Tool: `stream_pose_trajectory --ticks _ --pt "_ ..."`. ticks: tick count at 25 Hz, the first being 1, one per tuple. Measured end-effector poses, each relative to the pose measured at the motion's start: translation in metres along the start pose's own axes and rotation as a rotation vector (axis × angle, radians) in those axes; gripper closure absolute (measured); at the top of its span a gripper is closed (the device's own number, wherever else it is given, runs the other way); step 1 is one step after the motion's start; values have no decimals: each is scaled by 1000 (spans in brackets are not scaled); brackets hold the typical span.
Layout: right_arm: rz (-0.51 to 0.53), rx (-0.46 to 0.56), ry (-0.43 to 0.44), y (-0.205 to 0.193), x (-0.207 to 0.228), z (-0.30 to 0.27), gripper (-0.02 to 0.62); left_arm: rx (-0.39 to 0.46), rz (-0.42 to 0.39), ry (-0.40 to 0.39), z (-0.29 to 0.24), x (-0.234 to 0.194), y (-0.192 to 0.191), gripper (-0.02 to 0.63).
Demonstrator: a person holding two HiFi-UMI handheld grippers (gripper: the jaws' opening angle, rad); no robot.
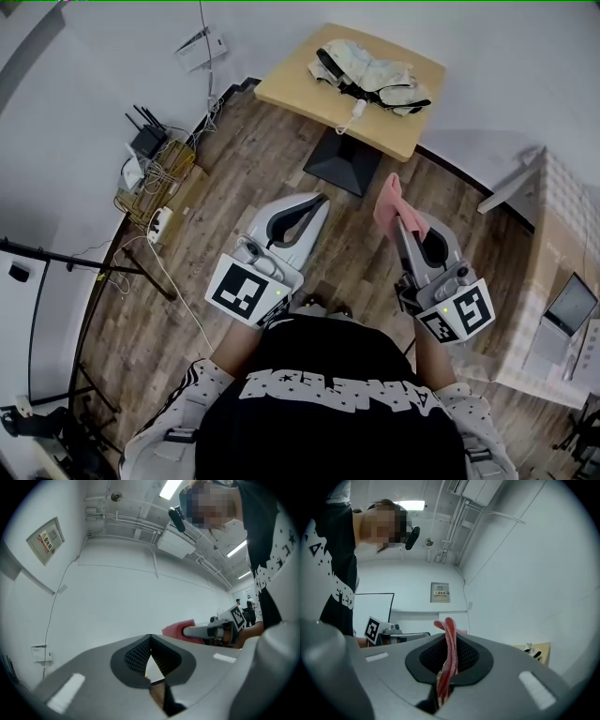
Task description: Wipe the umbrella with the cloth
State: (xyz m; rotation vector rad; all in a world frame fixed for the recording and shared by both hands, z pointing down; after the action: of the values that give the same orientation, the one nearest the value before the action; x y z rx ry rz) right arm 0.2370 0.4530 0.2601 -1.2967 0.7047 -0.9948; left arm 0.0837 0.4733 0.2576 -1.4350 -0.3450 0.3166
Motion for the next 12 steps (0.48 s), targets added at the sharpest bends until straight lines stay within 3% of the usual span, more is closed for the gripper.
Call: stream_pose_trajectory --ticks 12 --pt "-26 -24 12 -2 25 31 569 11 -30 7 -23 24 -1 604"
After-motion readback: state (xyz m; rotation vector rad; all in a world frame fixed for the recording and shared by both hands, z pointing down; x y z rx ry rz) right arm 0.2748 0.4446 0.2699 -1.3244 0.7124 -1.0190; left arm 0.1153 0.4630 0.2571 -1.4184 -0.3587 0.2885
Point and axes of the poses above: the fingertips, and each gripper's own axes: z backward along the fingers, x to its right, y out of its top, the point moved 3 cm from there along z, backward along the fingers, and after that the axes turned 3 degrees about y, right-handed, at the moved point
